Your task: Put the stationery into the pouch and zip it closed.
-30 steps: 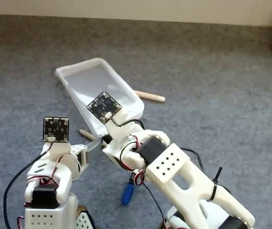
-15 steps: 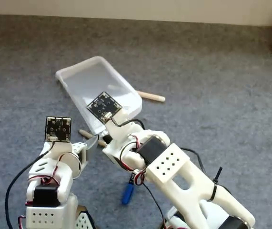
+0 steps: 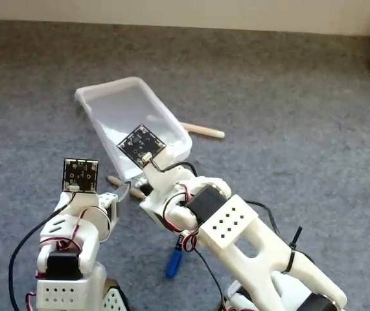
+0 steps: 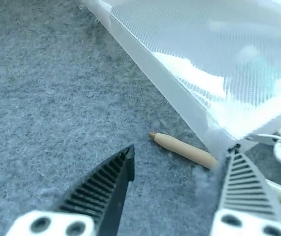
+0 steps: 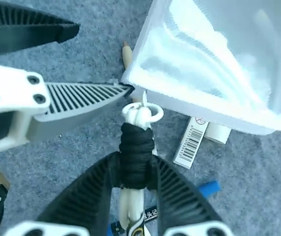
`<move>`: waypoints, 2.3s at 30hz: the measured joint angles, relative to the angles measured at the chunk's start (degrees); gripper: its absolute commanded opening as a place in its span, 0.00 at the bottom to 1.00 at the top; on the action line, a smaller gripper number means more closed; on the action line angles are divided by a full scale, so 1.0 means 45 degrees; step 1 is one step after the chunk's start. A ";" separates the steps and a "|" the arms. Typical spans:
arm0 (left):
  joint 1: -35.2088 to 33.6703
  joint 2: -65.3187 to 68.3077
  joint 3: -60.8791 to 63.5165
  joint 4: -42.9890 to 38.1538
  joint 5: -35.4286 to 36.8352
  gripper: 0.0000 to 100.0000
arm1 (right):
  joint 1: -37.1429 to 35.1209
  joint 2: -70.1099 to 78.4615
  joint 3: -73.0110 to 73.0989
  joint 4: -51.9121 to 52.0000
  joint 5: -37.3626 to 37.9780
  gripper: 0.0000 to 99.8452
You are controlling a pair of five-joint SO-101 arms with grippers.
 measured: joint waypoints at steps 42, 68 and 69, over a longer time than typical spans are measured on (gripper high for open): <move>-0.0781 0.0000 -0.0020 -0.0039 0.0039 0.01 | 0.2090 0.0000 0.0000 0.0156 0.0020 0.01; -0.1387 0.0000 -0.0020 -0.0039 0.0039 0.01 | 0.3810 0.0000 0.0020 0.0156 -0.0742 0.01; -0.1387 0.0000 -0.0020 -0.0039 0.0039 0.01 | 0.3868 0.0000 0.0020 0.0156 -0.0957 0.01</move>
